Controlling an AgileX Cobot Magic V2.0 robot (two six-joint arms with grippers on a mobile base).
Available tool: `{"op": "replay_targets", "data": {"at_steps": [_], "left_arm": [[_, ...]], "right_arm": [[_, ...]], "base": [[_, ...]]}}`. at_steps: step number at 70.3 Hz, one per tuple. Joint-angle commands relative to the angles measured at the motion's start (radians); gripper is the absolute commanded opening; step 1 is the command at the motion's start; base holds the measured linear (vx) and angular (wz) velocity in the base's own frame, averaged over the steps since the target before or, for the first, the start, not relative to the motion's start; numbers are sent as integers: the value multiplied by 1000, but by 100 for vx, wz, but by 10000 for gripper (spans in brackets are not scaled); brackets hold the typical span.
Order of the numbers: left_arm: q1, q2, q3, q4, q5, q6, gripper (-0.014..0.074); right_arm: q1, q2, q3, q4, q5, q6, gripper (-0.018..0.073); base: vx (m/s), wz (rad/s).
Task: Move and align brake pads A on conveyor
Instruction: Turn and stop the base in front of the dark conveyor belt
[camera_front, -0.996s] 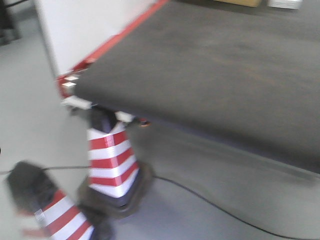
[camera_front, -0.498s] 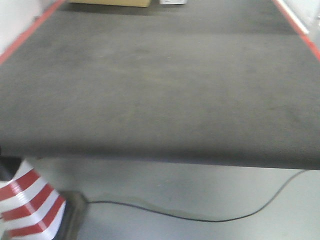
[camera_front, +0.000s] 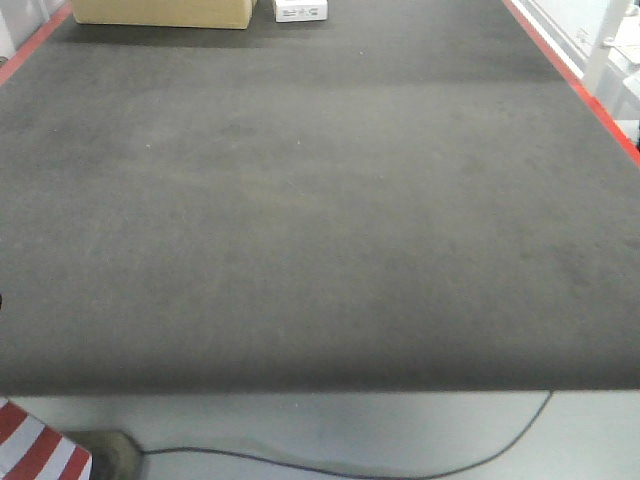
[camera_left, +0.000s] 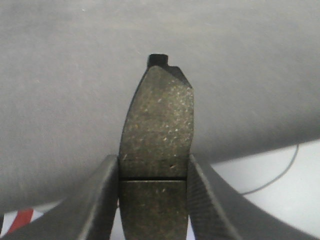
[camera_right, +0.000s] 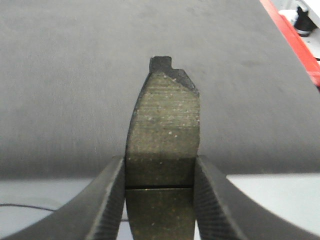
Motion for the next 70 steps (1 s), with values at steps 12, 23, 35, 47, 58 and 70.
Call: {"op": "replay_targets", "data": {"at_steps": [12, 23, 35, 47, 58, 70], "left_arm": [[-9, 4, -30, -16, -94, -3, 146], [-9, 4, -30, -16, -94, -3, 146], [-9, 4, -30, -16, -94, -3, 146], [-9, 4, -30, -16, -94, -3, 146], [-9, 4, -30, -16, -94, -3, 146], [-9, 4, -30, -16, -94, -3, 146]], "right_arm": [[2, 5, -30, -6, -81, -14, -3], [2, 5, -30, -6, -80, -14, -3], [2, 5, -30, -6, -80, -14, -3], [2, 5, -30, -6, -78, -14, -3], [2, 5, -30, -6, -77, -14, -3], [2, 5, -30, -6, -77, -14, -3]], "base": [[24, 9], [25, 5], [24, -2], [21, -9], [16, -12], [8, -6]]}}
